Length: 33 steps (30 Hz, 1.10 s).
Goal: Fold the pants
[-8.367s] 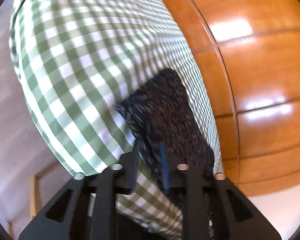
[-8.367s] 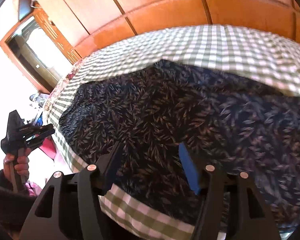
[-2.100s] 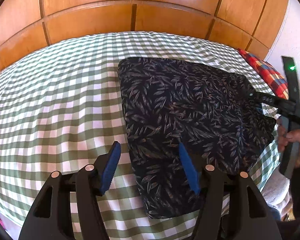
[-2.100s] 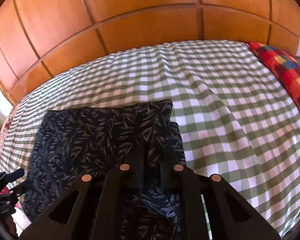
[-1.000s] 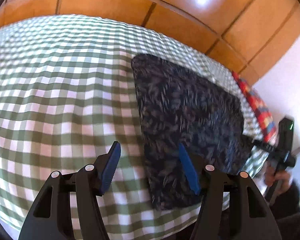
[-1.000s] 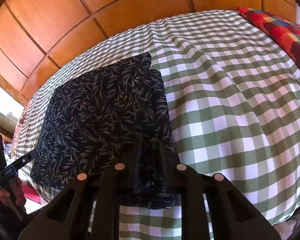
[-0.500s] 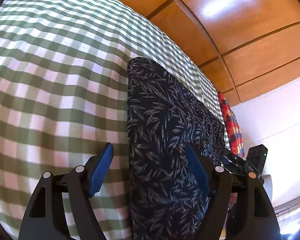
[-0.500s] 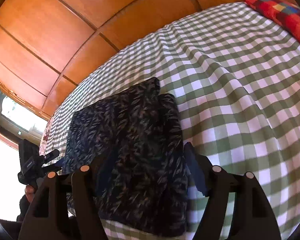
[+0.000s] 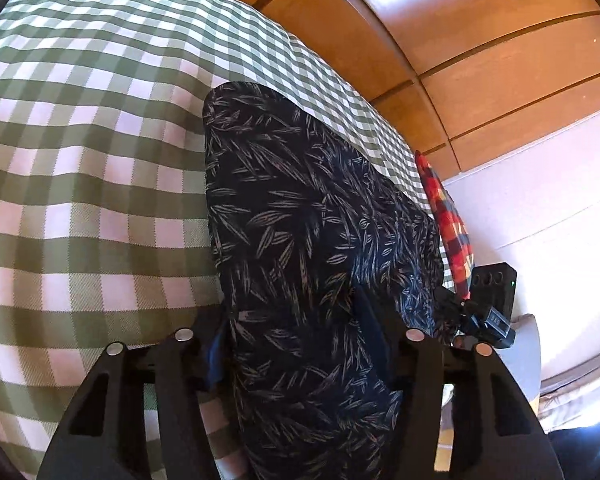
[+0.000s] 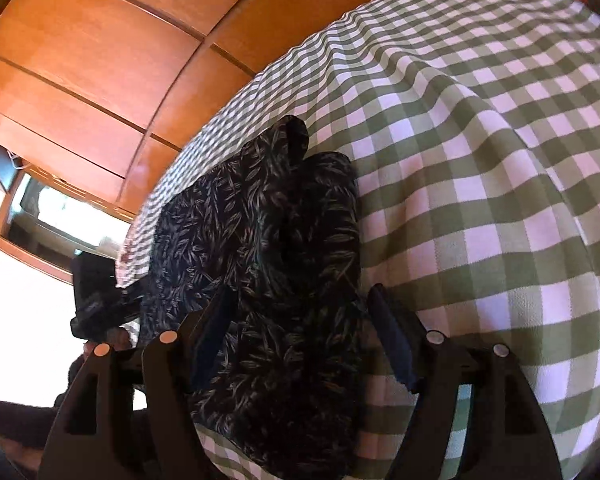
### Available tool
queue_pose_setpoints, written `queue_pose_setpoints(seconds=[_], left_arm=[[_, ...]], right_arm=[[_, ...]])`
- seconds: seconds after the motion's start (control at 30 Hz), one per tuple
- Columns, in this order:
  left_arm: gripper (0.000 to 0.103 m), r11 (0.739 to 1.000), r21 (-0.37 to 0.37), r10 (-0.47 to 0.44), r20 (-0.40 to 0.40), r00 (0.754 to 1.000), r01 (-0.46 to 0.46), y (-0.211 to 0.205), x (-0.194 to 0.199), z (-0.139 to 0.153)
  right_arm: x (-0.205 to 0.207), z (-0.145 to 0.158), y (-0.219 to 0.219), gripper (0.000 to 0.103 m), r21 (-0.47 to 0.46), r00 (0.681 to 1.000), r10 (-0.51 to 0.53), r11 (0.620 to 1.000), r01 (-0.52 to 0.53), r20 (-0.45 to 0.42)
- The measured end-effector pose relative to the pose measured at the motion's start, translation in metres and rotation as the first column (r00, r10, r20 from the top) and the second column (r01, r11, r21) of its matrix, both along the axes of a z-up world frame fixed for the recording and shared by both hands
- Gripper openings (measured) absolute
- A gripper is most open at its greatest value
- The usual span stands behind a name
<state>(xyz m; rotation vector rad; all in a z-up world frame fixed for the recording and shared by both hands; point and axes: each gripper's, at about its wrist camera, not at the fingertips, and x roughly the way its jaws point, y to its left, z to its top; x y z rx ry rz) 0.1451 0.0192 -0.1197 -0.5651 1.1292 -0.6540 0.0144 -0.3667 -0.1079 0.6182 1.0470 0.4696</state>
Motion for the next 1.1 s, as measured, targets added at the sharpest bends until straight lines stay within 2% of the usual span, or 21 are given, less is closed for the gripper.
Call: queue_pose_setpoints(seconds=[0.13, 0.23, 0.37, 0.4, 0.43, 0.57, 0.77, 0.83, 1.1], left_arm=[[0.055, 1.000, -0.008, -0.006, 0.000, 1.000, 0.006, 0.003, 0.000, -0.004], [0.055, 1.000, -0.016, -0.006, -0.005, 1.000, 0.006, 0.008, 0.000, -0.010], [0.056, 1.000, 0.009, -0.011, -0.012, 1.000, 0.011, 0.002, 0.002, -0.011], [0.055, 1.000, 0.024, -0.011, -0.010, 1.000, 0.012, 0.000, 0.002, -0.010], [0.047, 0.999, 0.033, -0.013, -0.004, 1.000, 0.013, -0.001, 0.002, -0.009], [0.035, 0.998, 0.062, -0.016, 0.041, 0.999, 0.013, -0.005, -0.005, -0.002], [0.026, 0.995, 0.103, -0.021, 0.129, 0.991, 0.008, -0.010, -0.015, 0.024], [0.026, 0.995, 0.095, -0.023, 0.146, 0.989, 0.010, -0.008, -0.012, 0.033], [0.024, 0.988, 0.153, -0.038, 0.252, 0.967, -0.001, -0.006, 0.013, 0.059]], right_arm=[[0.005, -0.001, 0.004, 0.065, 0.036, 0.999, 0.030, 0.999, -0.030, 0.017], [0.005, -0.004, 0.004, 0.050, 0.018, 0.999, 0.041, 0.999, -0.041, 0.022], [0.012, -0.008, 0.010, 0.047, 0.022, 0.998, 0.050, 0.998, -0.051, 0.028], [0.015, -0.009, 0.011, 0.046, 0.027, 0.998, 0.050, 0.998, -0.051, 0.028], [0.015, -0.009, 0.012, 0.045, 0.026, 0.998, 0.052, 0.998, -0.052, 0.028], [0.014, -0.007, 0.016, 0.040, 0.010, 0.997, 0.066, 0.998, -0.066, 0.030], [0.008, 0.009, 0.030, 0.032, -0.041, 0.996, 0.069, 0.997, -0.067, 0.050], [0.008, 0.019, 0.037, 0.030, -0.057, 0.994, 0.081, 0.995, -0.077, 0.074], [0.036, 0.047, 0.068, 0.028, -0.119, 0.981, 0.137, 0.985, -0.122, 0.134]])
